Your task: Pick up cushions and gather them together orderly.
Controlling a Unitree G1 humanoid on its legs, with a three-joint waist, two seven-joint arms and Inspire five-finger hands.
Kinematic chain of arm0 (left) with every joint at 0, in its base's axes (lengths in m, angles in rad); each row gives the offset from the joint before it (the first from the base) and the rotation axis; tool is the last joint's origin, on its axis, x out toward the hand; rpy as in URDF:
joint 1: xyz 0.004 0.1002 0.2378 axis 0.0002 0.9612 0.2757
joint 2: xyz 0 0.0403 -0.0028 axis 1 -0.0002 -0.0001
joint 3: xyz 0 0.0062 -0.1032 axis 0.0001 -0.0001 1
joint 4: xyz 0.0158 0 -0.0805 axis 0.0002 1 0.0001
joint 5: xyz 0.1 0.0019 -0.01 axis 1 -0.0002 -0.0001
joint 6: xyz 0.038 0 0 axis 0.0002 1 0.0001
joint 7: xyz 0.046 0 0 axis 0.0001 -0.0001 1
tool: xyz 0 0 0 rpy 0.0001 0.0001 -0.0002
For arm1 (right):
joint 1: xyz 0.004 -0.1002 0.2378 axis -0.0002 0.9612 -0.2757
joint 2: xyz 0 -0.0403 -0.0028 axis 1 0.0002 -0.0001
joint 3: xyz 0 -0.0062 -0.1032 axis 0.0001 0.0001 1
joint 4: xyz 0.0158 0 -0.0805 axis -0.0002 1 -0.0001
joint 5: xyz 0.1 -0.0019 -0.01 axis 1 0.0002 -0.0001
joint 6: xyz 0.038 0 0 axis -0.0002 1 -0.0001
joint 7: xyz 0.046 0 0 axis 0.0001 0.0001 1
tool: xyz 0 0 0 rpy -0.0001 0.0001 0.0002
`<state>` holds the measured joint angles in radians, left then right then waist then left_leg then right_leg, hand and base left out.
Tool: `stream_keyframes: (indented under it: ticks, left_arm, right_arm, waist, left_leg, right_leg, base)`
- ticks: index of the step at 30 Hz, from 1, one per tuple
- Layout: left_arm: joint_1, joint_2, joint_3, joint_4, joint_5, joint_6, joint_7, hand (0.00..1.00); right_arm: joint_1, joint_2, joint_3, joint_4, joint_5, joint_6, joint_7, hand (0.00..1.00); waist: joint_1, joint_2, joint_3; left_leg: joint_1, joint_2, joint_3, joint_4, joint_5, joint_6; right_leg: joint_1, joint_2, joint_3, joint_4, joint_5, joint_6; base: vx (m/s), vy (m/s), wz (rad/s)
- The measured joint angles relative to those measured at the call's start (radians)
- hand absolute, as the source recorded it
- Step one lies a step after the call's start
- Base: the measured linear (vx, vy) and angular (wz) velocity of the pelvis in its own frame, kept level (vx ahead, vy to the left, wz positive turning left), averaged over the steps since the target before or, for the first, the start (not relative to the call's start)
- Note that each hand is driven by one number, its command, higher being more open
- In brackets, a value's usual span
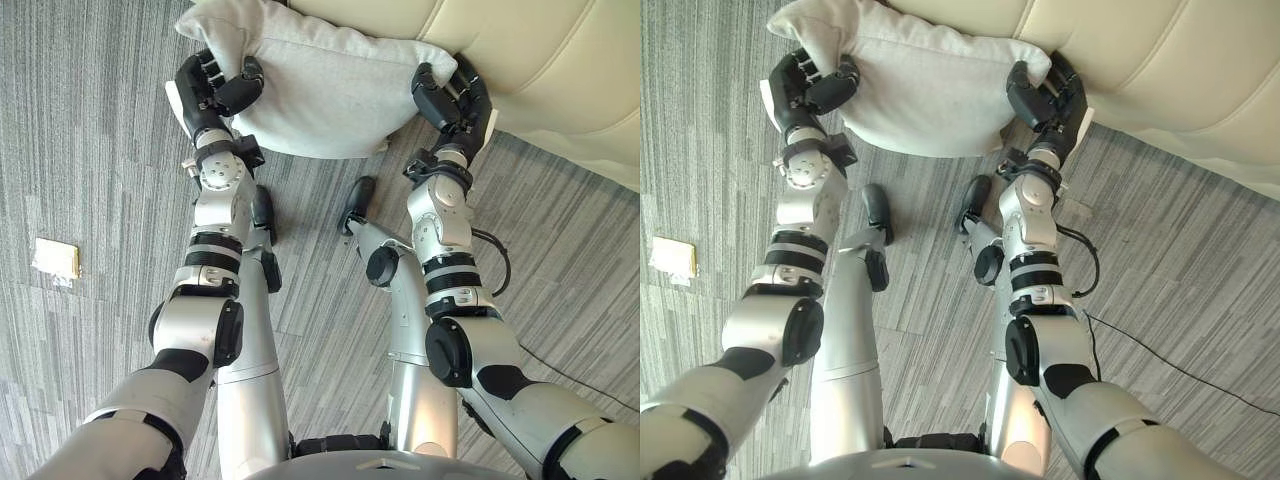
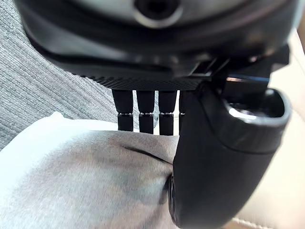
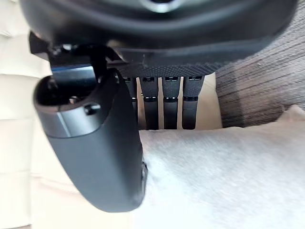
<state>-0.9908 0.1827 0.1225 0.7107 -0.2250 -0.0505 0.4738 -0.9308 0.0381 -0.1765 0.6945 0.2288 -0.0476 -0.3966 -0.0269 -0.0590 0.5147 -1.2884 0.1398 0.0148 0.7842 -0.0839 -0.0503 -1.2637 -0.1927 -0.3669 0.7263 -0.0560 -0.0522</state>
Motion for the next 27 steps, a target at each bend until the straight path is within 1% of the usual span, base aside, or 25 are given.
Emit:
stream_keyframes:
  ticks: [1, 3, 5, 8, 10, 11, 15, 16, 18, 20, 23, 25, 27]
  left_arm:
    - [0.004, 0.002, 0.0, -0.001, 0.0, 0.006, 0.0, 0.0]
    - [0.014, 0.005, 0.0, -0.014, -0.002, 0.011, 0.001, 0.0]
    - [0.037, -0.005, 0.0, -0.047, -0.004, 0.012, 0.002, 0.0]
    - [0.087, -0.04, 0.001, -0.107, -0.009, 0.011, 0.018, 0.0]
    - [0.17, -0.069, 0.001, -0.191, -0.021, 0.007, 0.023, 0.0]
    - [0.188, -0.077, 0.001, -0.209, -0.022, 0.007, 0.023, 0.0]
    - [0.329, -0.123, -0.002, -0.314, -0.041, -0.008, 0.023, 0.0]
    - [0.385, -0.143, -0.006, -0.348, -0.042, -0.008, 0.023, 0.0]
    - [0.441, -0.155, -0.028, -0.385, -0.042, -0.01, 0.024, 0.0]
    - [0.524, -0.18, -0.061, -0.445, -0.042, -0.015, 0.022, 0.0]
    - [0.61, -0.193, -0.095, -0.507, -0.045, -0.028, 0.018, 0.0]
    - [0.668, -0.193, -0.118, -0.542, -0.051, -0.039, 0.017, 0.0]
    - [0.712, -0.192, -0.133, -0.57, -0.062, -0.046, 0.017, 0.0]
  right_arm:
    - [0.015, -0.001, 0.025, -0.002, 0.008, 0.001, 0.0, 0.0]
    - [0.03, -0.012, 0.049, -0.006, 0.008, 0.004, 0.0, 0.0]
    - [0.053, -0.015, 0.058, -0.029, 0.008, 0.01, -0.003, 0.0]
    - [0.137, -0.022, 0.1, -0.094, 0.009, 0.025, -0.013, 0.0]
    - [0.218, -0.019, 0.146, -0.143, 0.008, 0.03, -0.021, 0.0]
    - [0.236, -0.02, 0.154, -0.158, 0.008, 0.034, -0.023, 0.0]
    - [0.382, -0.013, 0.206, -0.293, -0.015, 0.046, -0.032, 0.0]
    - [0.434, -0.007, 0.21, -0.337, -0.022, 0.049, -0.032, 0.0]
    - [0.479, -0.008, 0.217, -0.374, -0.037, 0.048, -0.032, 0.0]
    - [0.558, -0.011, 0.219, -0.442, -0.055, 0.048, -0.032, 0.0]
    - [0.648, -0.018, 0.242, -0.515, -0.094, 0.045, -0.032, 0.0]
    - [0.692, -0.022, 0.259, -0.534, -0.114, 0.044, -0.031, 0.0]
    - [0.722, -0.037, 0.282, -0.539, -0.123, 0.044, -0.028, 0.0]
  waist:
    - [0.002, 0.0, 0.0]
    - [0.003, 0.0, 0.0]
    - [0.004, 0.0, 0.0]
    - [0.018, 0.0, 0.0]
    - [0.019, 0.0, -0.001]
    - [0.02, 0.001, -0.001]
    - [0.025, 0.001, -0.002]
    - [0.029, 0.002, -0.002]
    - [0.032, 0.002, -0.004]
    - [0.034, 0.004, -0.015]
    - [0.034, 0.004, -0.025]
    - [0.039, 0.006, -0.039]
    - [0.04, 0.009, -0.049]
  left_leg:
    - [0.001, 0.002, -0.007, 0.011, -0.003, -0.004]
    - [0.008, 0.003, -0.022, 0.026, -0.012, -0.012]
    - [0.02, 0.003, -0.028, 0.032, -0.018, -0.015]
    - [0.068, 0.005, -0.028, 0.039, -0.029, -0.012]
    - [0.126, 0.004, -0.025, 0.027, -0.039, -0.007]
    - [0.14, 0.004, -0.024, 0.022, -0.042, -0.011]
    - [0.258, 0.0, -0.017, -0.024, -0.04, -0.012]
    - [0.314, -0.001, -0.012, -0.048, -0.041, -0.013]
    - [0.369, -0.002, -0.007, -0.07, -0.041, -0.013]
    - [0.454, -0.004, 0.002, -0.103, -0.041, -0.013]
    - [0.579, -0.007, 0.016, -0.166, -0.039, -0.012]
    - [0.661, -0.013, 0.033, -0.225, -0.03, -0.013]
    - [0.721, -0.021, 0.037, -0.274, -0.017, -0.018]
  right_leg:
    - [0.002, 0.001, -0.003, 0.014, -0.001, -0.016]
    - [0.014, 0.006, -0.004, 0.031, -0.006, -0.025]
    - [0.026, 0.008, -0.003, 0.038, -0.007, -0.027]
    - [0.076, 0.012, 0.002, 0.037, -0.013, -0.031]
    - [0.137, 0.016, 0.006, 0.017, -0.024, -0.025]
    - [0.15, 0.016, 0.006, 0.012, -0.024, -0.024]
    - [0.261, 0.02, 0.005, -0.027, -0.025, -0.025]
    - [0.315, 0.023, 0.004, -0.047, -0.026, -0.026]
    - [0.367, 0.024, 0.004, -0.066, -0.026, -0.026]
    - [0.448, 0.027, 0.004, -0.096, -0.027, -0.027]
    - [0.564, 0.035, 0.005, -0.151, -0.026, -0.02]
    - [0.627, 0.036, 0.012, -0.186, -0.025, -0.016]
    - [0.67, 0.036, 0.014, -0.209, -0.027, -0.014]
  base:
    - [0.05, -0.043, 0.05]
    - [0.04, -0.019, 0.03]
    - [0.0, 0.0, 0.0]
    - [0.0, 0.036, 0.0]
    - [-0.04, 0.043, -0.01]
    - [-0.04, 0.032, 0.03]
    - [-0.01, -0.002, 0.04]
    - [0.0, -0.019, 0.04]
    - [0.02, -0.006, 0.04]
    - [0.04, 0.018, 0.02]
    - [0.07, 0.024, -0.01]
    - [0.11, -0.012, -0.05]
    - [0.12, -0.03, 0.02]
